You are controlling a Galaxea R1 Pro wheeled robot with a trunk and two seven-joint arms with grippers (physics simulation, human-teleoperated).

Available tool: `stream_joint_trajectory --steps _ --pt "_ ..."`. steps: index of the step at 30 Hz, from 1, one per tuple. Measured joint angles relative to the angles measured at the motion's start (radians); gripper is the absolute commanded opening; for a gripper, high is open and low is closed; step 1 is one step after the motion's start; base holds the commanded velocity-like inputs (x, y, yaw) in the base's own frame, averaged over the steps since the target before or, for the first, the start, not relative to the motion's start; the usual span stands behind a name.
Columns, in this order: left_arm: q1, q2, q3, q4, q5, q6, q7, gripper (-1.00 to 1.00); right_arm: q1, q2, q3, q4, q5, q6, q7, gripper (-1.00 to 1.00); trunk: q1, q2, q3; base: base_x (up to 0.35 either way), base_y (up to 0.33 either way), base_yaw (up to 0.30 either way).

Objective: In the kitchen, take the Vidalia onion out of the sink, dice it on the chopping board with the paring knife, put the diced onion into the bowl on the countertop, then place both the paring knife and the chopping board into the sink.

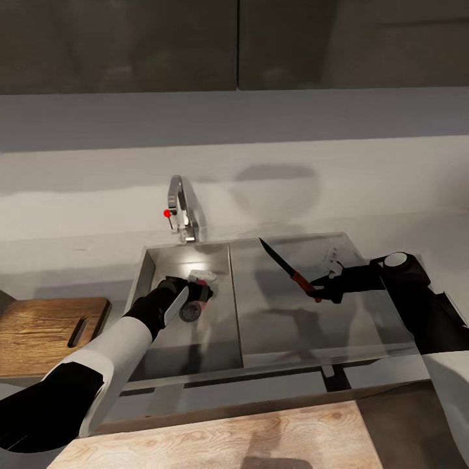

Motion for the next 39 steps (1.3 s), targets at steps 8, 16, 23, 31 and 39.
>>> stream_joint_trajectory --steps 8,16,23,31,39 --pt "0.0 0.001 0.0 -0.002 0.0 -0.001 -0.001 -1.0 0.0 0.0 0.0 0.0 0.0 0.0 -0.001 -1.0 0.0 0.0 0.007 0.0 0.0 0.0" --pt "0.0 0.021 0.001 -0.055 0.0 -0.033 -0.003 -1.0 0.0 0.0 0.0 0.0 0.0 0.0 0.0 -1.0 0.0 0.0 0.019 0.0 0.0 0.0" --pt "0.0 0.026 0.001 -0.062 0.0 -0.035 -0.005 -1.0 0.0 0.0 0.0 0.0 0.0 0.0 0.0 -1.0 0.0 0.0 0.031 -0.001 0.0 0.0" --pt "0.0 0.026 0.002 -0.063 0.0 -0.036 -0.005 -1.0 0.0 0.0 0.0 0.0 0.0 0.0 -0.001 -1.0 0.0 0.0 0.044 -0.211 0.0 0.0" --pt "0.0 0.025 0.001 -0.064 0.001 -0.035 -0.005 -1.0 0.0 0.0 0.0 0.0 0.0 0.0 -0.001 -1.0 0.0 0.0 0.054 -0.081 0.0 0.0"
